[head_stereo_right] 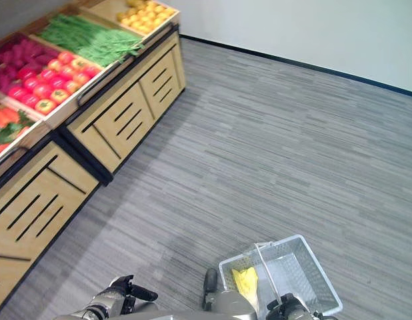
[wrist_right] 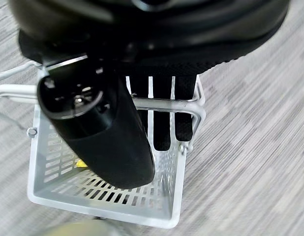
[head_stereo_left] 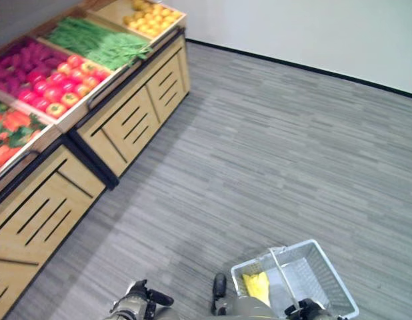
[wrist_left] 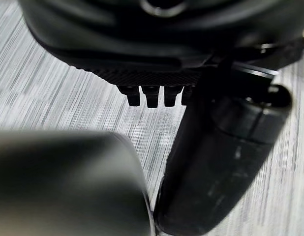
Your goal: Get the vegetables into the basket
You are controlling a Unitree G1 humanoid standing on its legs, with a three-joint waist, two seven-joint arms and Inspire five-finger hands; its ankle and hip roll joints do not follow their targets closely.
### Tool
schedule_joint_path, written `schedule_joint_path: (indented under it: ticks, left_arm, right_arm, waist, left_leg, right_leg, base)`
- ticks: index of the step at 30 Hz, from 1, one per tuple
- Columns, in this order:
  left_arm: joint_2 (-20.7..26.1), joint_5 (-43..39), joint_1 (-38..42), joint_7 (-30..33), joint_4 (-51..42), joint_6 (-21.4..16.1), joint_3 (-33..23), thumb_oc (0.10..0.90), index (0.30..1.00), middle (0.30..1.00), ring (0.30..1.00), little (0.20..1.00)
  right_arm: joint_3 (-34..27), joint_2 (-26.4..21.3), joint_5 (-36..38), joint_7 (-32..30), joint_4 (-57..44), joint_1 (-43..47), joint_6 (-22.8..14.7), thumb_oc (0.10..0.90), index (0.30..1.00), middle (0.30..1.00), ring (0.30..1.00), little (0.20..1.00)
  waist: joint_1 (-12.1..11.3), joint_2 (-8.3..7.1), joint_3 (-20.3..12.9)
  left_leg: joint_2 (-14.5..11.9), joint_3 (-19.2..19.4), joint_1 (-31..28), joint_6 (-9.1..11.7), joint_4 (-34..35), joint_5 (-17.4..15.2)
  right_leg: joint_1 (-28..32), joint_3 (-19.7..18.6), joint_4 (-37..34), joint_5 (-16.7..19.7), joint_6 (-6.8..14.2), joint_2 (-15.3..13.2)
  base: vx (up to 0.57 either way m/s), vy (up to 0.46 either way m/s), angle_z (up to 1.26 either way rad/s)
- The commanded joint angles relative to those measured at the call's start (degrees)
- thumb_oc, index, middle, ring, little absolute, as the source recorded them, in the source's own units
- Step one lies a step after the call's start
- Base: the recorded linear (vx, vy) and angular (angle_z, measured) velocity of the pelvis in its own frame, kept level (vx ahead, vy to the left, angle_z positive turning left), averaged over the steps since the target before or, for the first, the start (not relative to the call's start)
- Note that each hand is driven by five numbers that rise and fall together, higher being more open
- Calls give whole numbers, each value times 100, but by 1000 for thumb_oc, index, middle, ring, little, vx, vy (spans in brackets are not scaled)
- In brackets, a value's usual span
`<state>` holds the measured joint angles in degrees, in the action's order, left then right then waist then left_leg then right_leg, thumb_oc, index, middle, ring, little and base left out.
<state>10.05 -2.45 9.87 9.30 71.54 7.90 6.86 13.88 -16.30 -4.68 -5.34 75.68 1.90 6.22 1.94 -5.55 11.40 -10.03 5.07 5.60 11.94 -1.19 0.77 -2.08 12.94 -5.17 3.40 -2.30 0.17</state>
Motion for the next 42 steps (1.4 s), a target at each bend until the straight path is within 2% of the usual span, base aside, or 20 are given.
schedule_joint_path:
  ticks: [1,2,3,4,5,9,13,19,26,27,29,30,33,34,35,38,39,40,41,42]
  left_arm:
    - [280,162,-399,129,-45,53,89,900,1000,1000,1000,1000]
    - [292,178,-390,127,-72,23,94,900,1000,1000,1000,1000]
    - [302,177,-398,133,-70,18,83,900,1000,1000,1000,1000]
    - [303,178,-399,133,-70,18,83,900,1000,1000,1000,1000]
    - [316,198,-417,112,-89,10,53,900,1000,1000,1000,1000]
    - [323,248,-524,95,-65,36,0,900,1000,1000,1000,1000]
    - [412,220,-541,121,-9,39,-59,900,1000,1000,1000,1000]
    - [484,302,-502,109,-25,43,1,900,1000,1000,1000,1000]
    - [583,353,-428,106,-63,75,4,900,1000,1000,1000,1000]
    - [627,408,-414,113,-58,99,27,900,1000,1000,1000,1000]
    - [716,472,-393,120,-72,114,24,900,1000,1000,1000,1000]
    - [764,504,-374,140,-49,131,15,900,1000,1000,1000,1000]
    - [785,496,-346,151,-45,141,13,900,1000,1000,1000,1000]
    - [815,481,-301,180,-11,152,1,900,1000,1000,1000,1000]
    - [835,469,-278,177,13,160,-27,900,1000,1000,1000,1000]
    - [848,447,-210,203,52,160,-23,900,1000,1000,1000,1000]
    - [848,445,-185,213,64,160,-19,900,1000,1000,1000,1000]
    - [833,428,-170,238,79,134,-9,900,1000,1000,1000,1000]
    - [831,427,-171,238,80,133,-9,900,1000,1000,1000,1000]
    - [828,443,-157,237,94,127,13,900,1000,1000,1000,1000]
  right_arm:
    - [-58,-233,-110,-111,-88,-194,41,400,300,300,300,300]
    - [-56,-235,-117,-125,-106,-200,18,400,300,300,300,300]
    - [-63,-237,-121,-129,-111,-206,9,400,300,300,300,300]
    - [-63,-236,-121,-129,-112,-208,10,400,300,300,300,300]
    - [-68,-248,-150,-103,-105,-217,0,400,300,300,300,300]
    - [-36,-188,-204,-69,12,-233,27,400,300,300,300,300]
    - [-10,-84,-208,-54,19,-202,9,400,300,300,300,300]
    - [84,30,-286,-16,-69,-109,21,400,300,300,300,300]
    - [144,127,-332,38,-188,-54,14,400,300,300,300,300]
    - [169,134,-338,39,-232,-35,11,400,300,300,300,300]
    - [187,151,-341,43,-267,6,9,400,300,300,300,300]
    - [194,172,-332,50,-279,23,8,400,300,300,300,300]
    - [195,176,-347,62,-283,38,21,400,300,300,300,300]
    - [182,178,-315,49,-308,69,23,400,300,300,300,300]
    - [175,184,-293,38,-305,78,22,400,300,300,300,300]
    - [160,201,-258,20,-303,102,18,400,300,300,300,300]
    - [151,203,-246,19,-302,115,20,400,300,300,300,300]
    - [145,212,-221,3,-297,116,16,400,300,300,300,300]
    - [147,211,-220,3,-296,116,15,400,300,300,300,300]
    - [151,223,-205,-6,-287,113,16,400,300,300,300,300]
  waist:
    - [-98,223,71]
    - [-171,267,112]
    - [-176,275,123]
    - [-181,267,126]
    - [-168,299,120]
    - [-251,291,18]
    - [-303,112,-109]
    - [-331,-146,-293]
    - [-295,-377,-401]
    - [-267,-489,-370]
    - [-291,-555,-348]
    - [-304,-612,-305]
    - [-328,-611,-259]
    - [-317,-583,-172]
    - [-311,-557,-126]
    - [-236,-518,-23]
    - [-178,-497,27]
    - [-70,-488,103]
    - [-63,-482,112]
    - [-3,-478,148]
  left_leg:
    - [44,184,720,-440,-45,1069]
    - [0,236,884,-371,257,1368]
    - [-27,378,895,-340,450,1466]
    - [-20,388,884,-340,454,1465]
    - [-108,824,1005,-322,571,1558]
    - [-236,983,872,-356,573,1726]
    - [-183,1049,824,-483,498,1606]
    - [145,1415,755,-723,417,1275]
    - [454,1561,618,-915,366,892]
    - [542,1593,522,-957,343,782]
    - [506,1680,457,-1001,321,680]
    - [491,1765,325,-1047,345,589]
    - [485,1800,228,-1078,371,550]
    - [475,1791,35,-1118,438,441]
    - [470,1758,-51,-1125,461,389]
    - [454,1549,-221,-1012,505,305]
    - [455,1439,-284,-983,521,282]
    - [502,1267,-417,-945,559,237]
    - [496,1258,-430,-941,552,218]
    - [523,1144,-497,-917,593,205]
  right_leg:
    - [558,-623,466,-604,777,-277]
    - [727,-752,450,-691,768,-207]
    - [806,-792,449,-749,771,-187]
    - [812,-798,451,-755,773,-196]
    - [968,-849,443,-849,759,-136]
    - [1292,-966,368,-1003,791,-97]
    - [1445,-1062,297,-1103,895,-269]
    - [1294,-1061,437,-1016,1153,-622]
    - [1043,-995,939,-528,1438,-843]
    - [955,-955,1182,-274,1529,-892]
    - [768,-888,1463,45,1600,-919]
    - [599,-668,1811,388,1686,-1023]
    - [497,-544,2092,568,1720,-1096]
    - [272,-426,2492,809,1729,-1202]
    - [130,-306,2604,815,1712,-1314]
    - [-228,-228,2197,750,1606,-1603]
    - [-375,-373,2026,716,1591,-1592]
    - [-601,-715,1580,718,1579,-1508]
    - [-577,-704,1577,706,1581,-1505]
    - [-774,-957,1290,746,1582,-1449]
  base:
    - [279,64,-22]
    - [254,68,-40]
    - [249,72,-55]
    - [242,109,-63]
    - [158,80,-64]
    - [247,130,-39]
    - [230,159,-39]
    - [175,189,-15]
    - [88,130,4]
    - [36,108,-5]
    - [32,112,-11]
    - [25,62,-8]
    - [50,79,-14]
    - [104,86,-13]
    - [165,75,-8]
    - [201,-47,21]
    - [305,-98,41]
    - [231,-70,39]
    - [245,-101,45]
    - [201,-76,55]
